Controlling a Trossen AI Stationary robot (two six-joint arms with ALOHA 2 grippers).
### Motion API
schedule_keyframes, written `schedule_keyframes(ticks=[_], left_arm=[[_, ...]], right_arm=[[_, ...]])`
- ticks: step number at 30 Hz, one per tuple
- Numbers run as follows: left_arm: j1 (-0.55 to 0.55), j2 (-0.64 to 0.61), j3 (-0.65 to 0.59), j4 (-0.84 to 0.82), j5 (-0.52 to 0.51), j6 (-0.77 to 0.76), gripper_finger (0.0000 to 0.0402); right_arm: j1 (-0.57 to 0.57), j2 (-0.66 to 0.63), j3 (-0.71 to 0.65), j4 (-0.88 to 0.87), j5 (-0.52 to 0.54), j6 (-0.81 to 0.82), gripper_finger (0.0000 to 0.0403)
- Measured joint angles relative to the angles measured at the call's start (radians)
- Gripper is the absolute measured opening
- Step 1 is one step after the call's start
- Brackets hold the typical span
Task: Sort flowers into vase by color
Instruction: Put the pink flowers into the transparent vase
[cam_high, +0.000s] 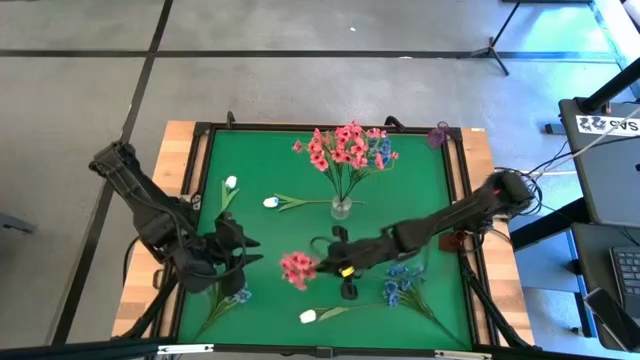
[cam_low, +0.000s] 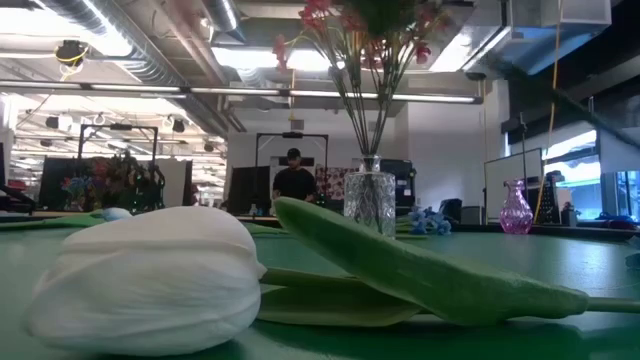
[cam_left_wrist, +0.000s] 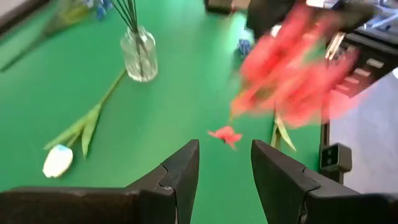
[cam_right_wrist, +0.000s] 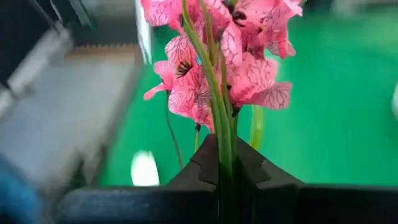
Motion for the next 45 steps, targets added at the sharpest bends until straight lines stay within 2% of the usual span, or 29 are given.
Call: schedule_keyframes(ticks=[6,9,12,16,20,25,32,38,45], left_arm=[[-0.014,-0.026,0.000,0.000,-0.042,0.013,0.0141],[-0.015,-0.026,0.000,-0.005,-0.050,0.013,0.0141],[-0.015,-0.026,0.000,-0.008,-0.050,0.013,0.0141],[-0.015,-0.026,0.000,-0.006,-0.054,0.012,0.0141],[-0.004,-0.026,0.000,-0.004,-0.103,0.002,0.0141],[0.026,-0.026,0.000,-0.006,-0.170,-0.025,0.0141],[0.105,-0.025,0.000,-0.009,-0.215,-0.058,0.0141],[0.169,-0.025,0.000,-0.008,-0.164,-0.077,0.0141],[0.183,-0.025,0.000,-0.009,-0.130,-0.076,0.0141]], right_arm=[[-0.001,-0.199,0.002,0.168,0.137,-0.217,0.0008],[-0.008,-0.272,-0.042,0.272,0.180,-0.331,0.0008],[-0.029,-0.329,-0.138,0.485,0.172,-0.374,0.0008],[-0.056,-0.371,-0.293,0.851,0.129,-0.470,0.0007],[-0.098,-0.371,-0.405,1.054,0.110,-0.519,0.0010],[-0.172,-0.373,-0.447,1.075,0.095,-0.612,0.0008],[-0.272,-0.375,-0.447,1.062,-0.100,-0.639,0.0012],[-0.326,-0.374,-0.447,1.007,-0.222,-0.660,0.0007],[-0.329,-0.374,-0.447,0.950,-0.238,-0.652,0.0009]])
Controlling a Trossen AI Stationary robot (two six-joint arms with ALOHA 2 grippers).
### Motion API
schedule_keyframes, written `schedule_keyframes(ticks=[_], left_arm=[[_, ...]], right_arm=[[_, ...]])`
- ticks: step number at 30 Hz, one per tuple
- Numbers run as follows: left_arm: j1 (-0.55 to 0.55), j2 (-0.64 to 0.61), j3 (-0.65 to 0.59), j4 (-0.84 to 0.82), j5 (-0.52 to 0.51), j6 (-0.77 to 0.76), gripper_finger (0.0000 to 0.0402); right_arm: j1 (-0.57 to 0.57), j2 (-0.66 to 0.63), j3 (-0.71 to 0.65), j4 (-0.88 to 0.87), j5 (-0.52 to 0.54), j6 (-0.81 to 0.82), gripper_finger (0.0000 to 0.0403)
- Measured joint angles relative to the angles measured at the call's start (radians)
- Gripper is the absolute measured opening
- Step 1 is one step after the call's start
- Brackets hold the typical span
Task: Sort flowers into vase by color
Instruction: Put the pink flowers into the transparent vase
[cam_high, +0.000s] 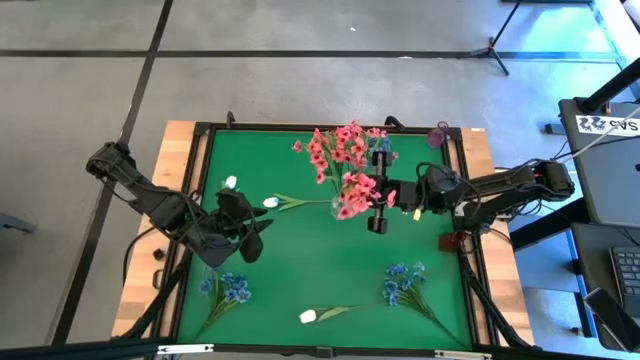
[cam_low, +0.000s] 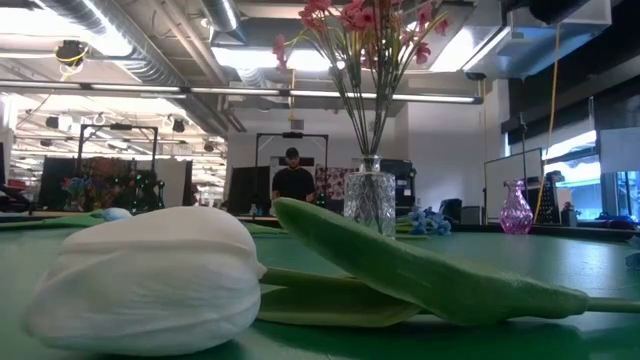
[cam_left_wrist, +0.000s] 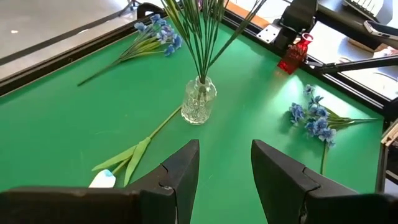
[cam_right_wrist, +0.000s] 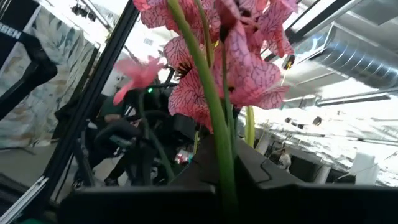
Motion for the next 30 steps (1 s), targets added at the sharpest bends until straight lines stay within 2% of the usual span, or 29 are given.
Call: schedule_keyframes(ticks=[12,20,30], left_arm=[[0.000,0.000,0.000,-0.002,0.000,0.000,0.0141],[-0.005,0.000,0.000,-0.002,0.000,-0.028,0.0141],[-0.005,0.000,0.000,-0.002,0.004,-0.047,0.0141]], right_arm=[[0.000,0.001,-0.019,-0.035,0.000,0.016,0.0007],[0.000,0.044,-0.021,0.077,0.006,0.027,0.0010],[0.000,0.076,-0.021,0.034,0.046,0.028,0.0011]])
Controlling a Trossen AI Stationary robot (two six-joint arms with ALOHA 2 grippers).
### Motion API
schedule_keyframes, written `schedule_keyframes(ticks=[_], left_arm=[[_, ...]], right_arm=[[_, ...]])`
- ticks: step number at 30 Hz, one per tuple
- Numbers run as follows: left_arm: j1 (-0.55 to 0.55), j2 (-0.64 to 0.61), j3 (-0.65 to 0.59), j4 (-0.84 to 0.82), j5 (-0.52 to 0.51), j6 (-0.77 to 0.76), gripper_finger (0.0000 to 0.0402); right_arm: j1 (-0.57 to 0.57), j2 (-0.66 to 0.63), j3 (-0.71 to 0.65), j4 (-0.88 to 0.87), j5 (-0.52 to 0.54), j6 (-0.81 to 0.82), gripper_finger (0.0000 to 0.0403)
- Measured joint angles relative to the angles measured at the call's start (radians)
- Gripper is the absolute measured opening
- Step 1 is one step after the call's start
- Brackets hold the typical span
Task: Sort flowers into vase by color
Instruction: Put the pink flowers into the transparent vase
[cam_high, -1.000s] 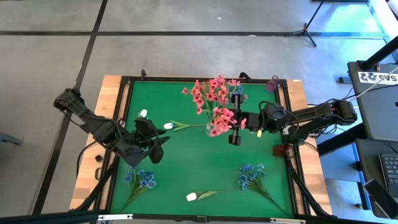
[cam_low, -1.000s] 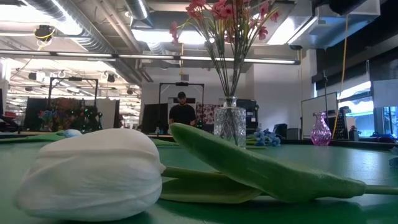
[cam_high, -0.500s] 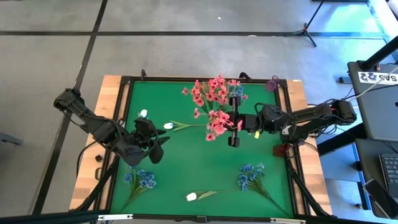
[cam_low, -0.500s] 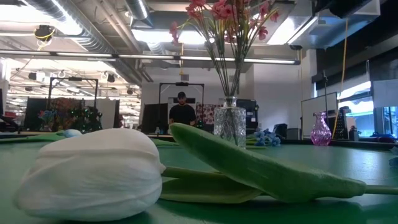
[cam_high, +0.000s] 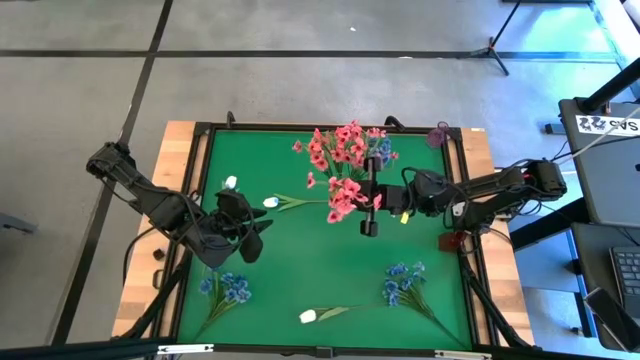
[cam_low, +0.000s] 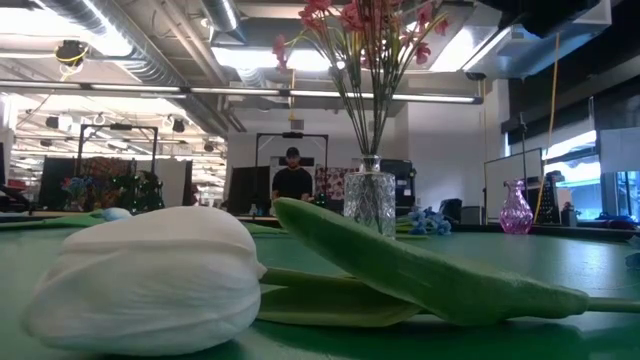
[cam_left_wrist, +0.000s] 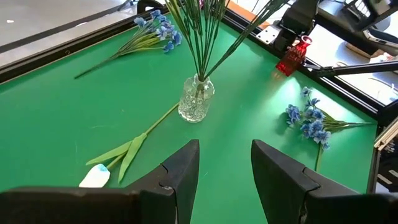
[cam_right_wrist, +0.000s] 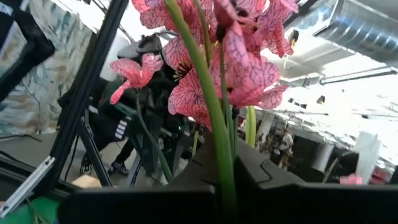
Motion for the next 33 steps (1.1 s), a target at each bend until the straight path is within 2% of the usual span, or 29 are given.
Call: schedule_keyframes(ticks=[7,21,25,33], left_arm=[[-0.006,0.000,0.000,-0.001,0.000,0.000,0.0141],[-0.007,0.000,0.000,-0.020,-0.001,0.004,0.0141],[-0.006,0.000,0.000,-0.031,0.000,0.004,0.0141],[-0.006,0.000,0.000,-0.046,0.064,0.007,0.0141]], right_arm=[[-0.002,0.000,0.000,-0.089,0.051,-0.006,0.0013],[0.001,-0.002,0.000,-0.360,0.274,0.022,0.0035],[0.001,-0.003,0.007,-0.387,0.278,0.068,0.0072],[0.010,-0.008,0.129,-0.606,0.278,0.100,0.0197]])
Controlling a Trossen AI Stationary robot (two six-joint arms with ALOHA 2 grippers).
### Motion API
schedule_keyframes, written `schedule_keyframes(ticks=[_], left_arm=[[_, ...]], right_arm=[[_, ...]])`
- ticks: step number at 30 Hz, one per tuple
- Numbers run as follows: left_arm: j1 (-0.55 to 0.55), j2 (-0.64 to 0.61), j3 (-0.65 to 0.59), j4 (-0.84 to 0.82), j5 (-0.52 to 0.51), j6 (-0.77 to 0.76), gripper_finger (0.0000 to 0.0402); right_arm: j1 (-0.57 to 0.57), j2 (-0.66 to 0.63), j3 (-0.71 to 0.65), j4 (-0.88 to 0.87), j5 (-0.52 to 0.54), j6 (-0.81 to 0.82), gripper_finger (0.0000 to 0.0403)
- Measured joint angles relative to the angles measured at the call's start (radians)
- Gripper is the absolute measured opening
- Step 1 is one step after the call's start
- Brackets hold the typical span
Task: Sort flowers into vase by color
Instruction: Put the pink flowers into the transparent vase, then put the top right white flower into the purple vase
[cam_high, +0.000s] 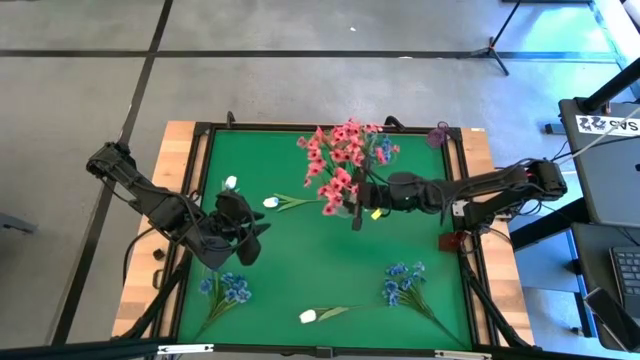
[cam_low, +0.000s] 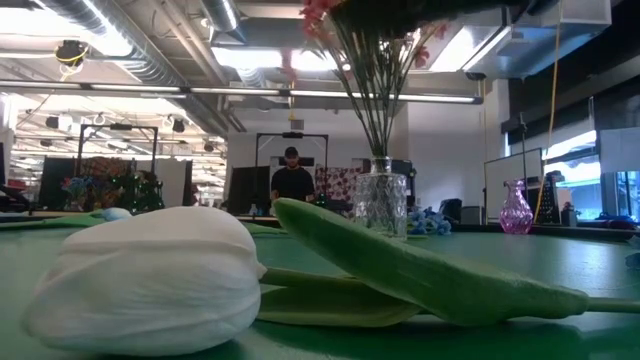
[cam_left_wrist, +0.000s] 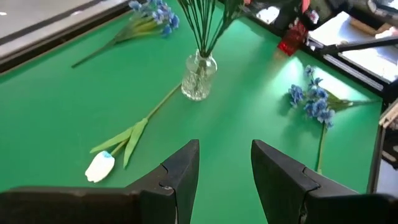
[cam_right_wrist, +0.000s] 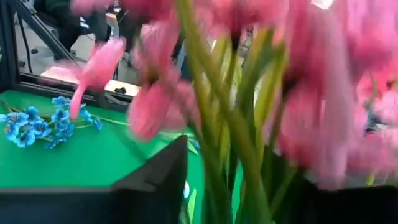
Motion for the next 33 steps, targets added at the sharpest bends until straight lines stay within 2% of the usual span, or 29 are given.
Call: schedule_keyframes(ticks=[5,10,20,28,33], left_arm=[[-0.002,0.000,0.000,-0.021,0.022,0.000,0.0141],[-0.018,0.000,0.000,-0.024,0.012,0.043,0.0141],[-0.024,0.000,0.000,-0.037,0.016,0.121,0.0141],[-0.026,0.000,0.000,-0.036,0.004,0.123,0.0141],[-0.025,0.000,0.000,-0.017,-0.104,0.059,0.0141]], right_arm=[[0.032,-0.033,0.114,-0.182,0.034,0.001,0.0254],[0.054,-0.062,0.248,-0.468,0.079,0.032,0.0282],[0.053,-0.077,0.504,-1.037,0.032,0.301,0.0287],[0.053,-0.077,0.654,-1.296,-0.067,0.494,0.0287],[0.053,-0.077,0.719,-1.376,-0.093,0.581,0.0287]])
